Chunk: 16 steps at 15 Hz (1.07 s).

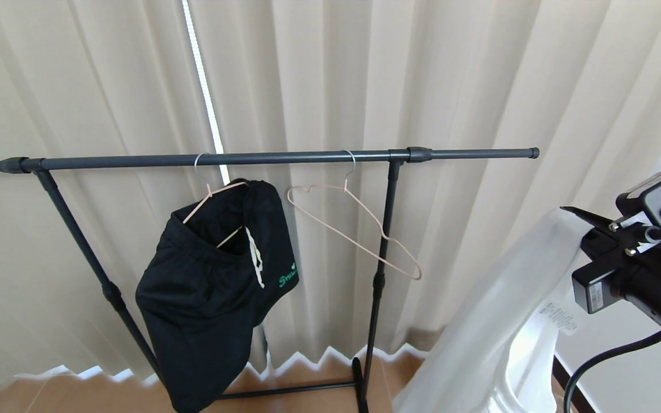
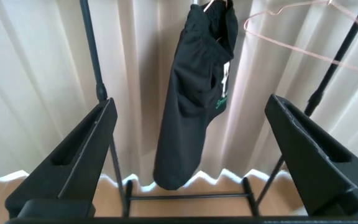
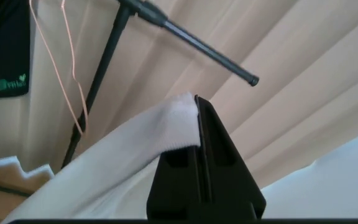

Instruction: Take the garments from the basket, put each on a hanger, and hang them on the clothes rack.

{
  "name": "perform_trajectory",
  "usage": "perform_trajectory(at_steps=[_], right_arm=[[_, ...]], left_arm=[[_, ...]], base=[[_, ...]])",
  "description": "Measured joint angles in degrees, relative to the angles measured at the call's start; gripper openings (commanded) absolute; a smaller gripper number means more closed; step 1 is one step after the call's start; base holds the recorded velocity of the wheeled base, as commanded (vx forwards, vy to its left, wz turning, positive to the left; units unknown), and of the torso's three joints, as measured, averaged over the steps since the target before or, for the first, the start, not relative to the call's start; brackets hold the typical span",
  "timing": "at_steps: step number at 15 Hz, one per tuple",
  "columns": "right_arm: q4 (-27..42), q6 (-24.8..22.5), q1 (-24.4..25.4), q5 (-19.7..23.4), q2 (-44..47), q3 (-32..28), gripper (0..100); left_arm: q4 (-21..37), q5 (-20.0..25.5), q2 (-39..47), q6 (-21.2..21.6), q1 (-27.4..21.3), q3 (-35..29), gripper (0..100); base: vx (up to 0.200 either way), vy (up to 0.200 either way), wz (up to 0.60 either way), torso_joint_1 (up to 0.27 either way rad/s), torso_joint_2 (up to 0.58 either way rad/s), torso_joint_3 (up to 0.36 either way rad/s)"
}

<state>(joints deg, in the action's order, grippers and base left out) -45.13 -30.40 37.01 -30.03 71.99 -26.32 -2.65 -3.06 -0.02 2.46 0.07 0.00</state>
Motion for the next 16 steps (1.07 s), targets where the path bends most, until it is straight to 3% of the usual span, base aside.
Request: perform_trajectory(at_steps=[3, 6, 9, 11, 13, 16], right_arm=[[3.72, 0.85, 3.8, -0.18, -0.18, -0.79, 0], [11.72, 7.91, 6.31, -0.2, 0.39, -5.34, 0], [27.65, 25.12, 8.66, 0.0, 2.29, -15.06, 0], [32.51, 32.8, 9.46, 0.24, 5.33, -21.07, 0], [33.04, 34.41, 9.65, 0.44, 7.75, -24.28, 0], [32.55, 35.13, 11.36, 0.63, 11.23, -28.55, 0]], left_arm=[[1.21, 0.33, 0.49, 2.24, 0.17, -0.38, 100], [2.16, 0.99, 8.29, -0.11, 0.06, -5.69, 100], [2.21, 2.44, 26.12, -3.46, -3.51, -13.49, 100], [-1.26, 2.9, 39.6, -10.93, -12.71, -17.97, 100], [-5.89, 3.22, 51.98, -18.31, -22.98, -22.91, 100], [-11.18, 4.07, 68.22, -23.21, -33.5, -30.89, 100]], base=[[0.0, 0.0, 0.0, 0.0, 0.0, 0.0], [0.0, 0.0, 0.0, 0.0, 0.0, 0.0], [0.0, 0.0, 0.0, 0.0, 0.0, 0.0], [0.0, 0.0, 0.0, 0.0, 0.0, 0.0], [0.0, 0.0, 0.0, 0.0, 0.0, 0.0], [0.0, 0.0, 0.0, 0.0, 0.0, 0.0]])
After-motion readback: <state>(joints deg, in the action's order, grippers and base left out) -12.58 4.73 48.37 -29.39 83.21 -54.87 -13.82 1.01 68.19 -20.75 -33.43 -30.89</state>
